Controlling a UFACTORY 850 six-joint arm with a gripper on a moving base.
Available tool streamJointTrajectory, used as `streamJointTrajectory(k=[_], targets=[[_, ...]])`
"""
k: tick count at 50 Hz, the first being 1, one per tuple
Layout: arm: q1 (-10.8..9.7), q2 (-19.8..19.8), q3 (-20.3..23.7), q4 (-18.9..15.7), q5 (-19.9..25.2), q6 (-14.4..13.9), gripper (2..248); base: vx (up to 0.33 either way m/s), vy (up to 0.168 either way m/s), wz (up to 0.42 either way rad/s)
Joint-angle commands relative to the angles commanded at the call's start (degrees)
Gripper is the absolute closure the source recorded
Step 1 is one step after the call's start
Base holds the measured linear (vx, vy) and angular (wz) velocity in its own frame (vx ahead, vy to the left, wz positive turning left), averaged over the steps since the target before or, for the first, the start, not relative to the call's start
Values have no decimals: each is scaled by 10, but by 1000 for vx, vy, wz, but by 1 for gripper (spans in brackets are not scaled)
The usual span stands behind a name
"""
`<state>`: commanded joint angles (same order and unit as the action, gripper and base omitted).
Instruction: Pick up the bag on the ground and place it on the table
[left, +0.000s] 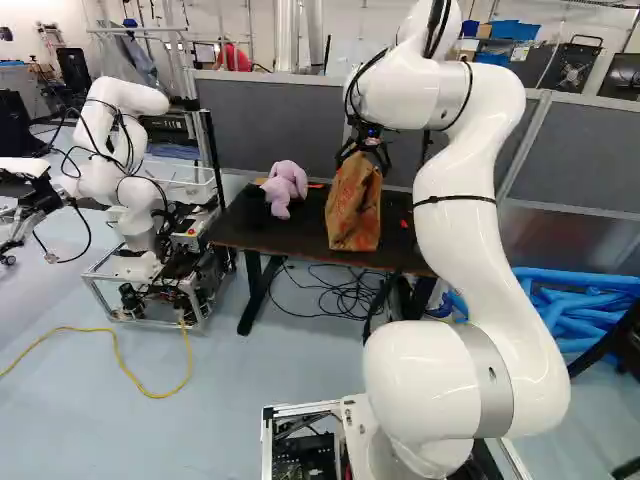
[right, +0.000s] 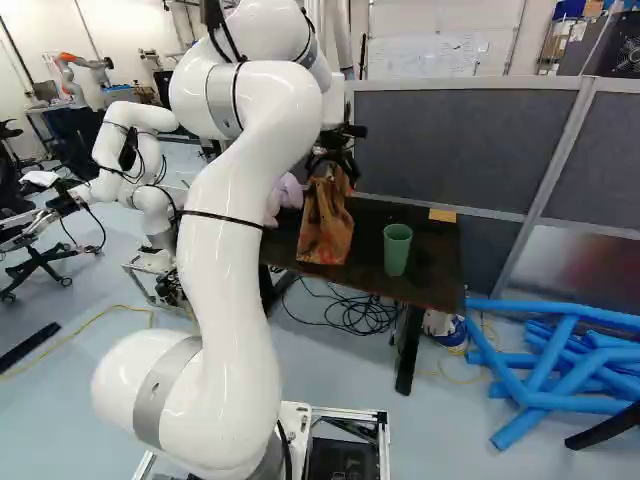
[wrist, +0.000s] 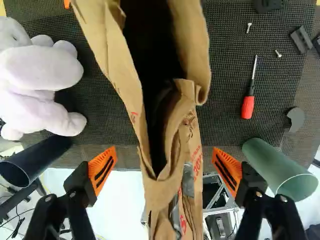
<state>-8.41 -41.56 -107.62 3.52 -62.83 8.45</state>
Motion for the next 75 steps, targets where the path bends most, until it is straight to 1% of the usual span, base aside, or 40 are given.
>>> streamJointTrajectory(k=[9, 17, 49, 75], targets=[[0, 16, 8, 0, -1, 0, 3, 0, 0, 0], [-1, 33, 18, 0, -12, 0, 3, 0, 0, 0], [-4, 105, 62, 0, -76, 0, 3, 0, 0, 0], [-6, 154, 78, 0, -130, 0, 3, 0, 0, 0]])
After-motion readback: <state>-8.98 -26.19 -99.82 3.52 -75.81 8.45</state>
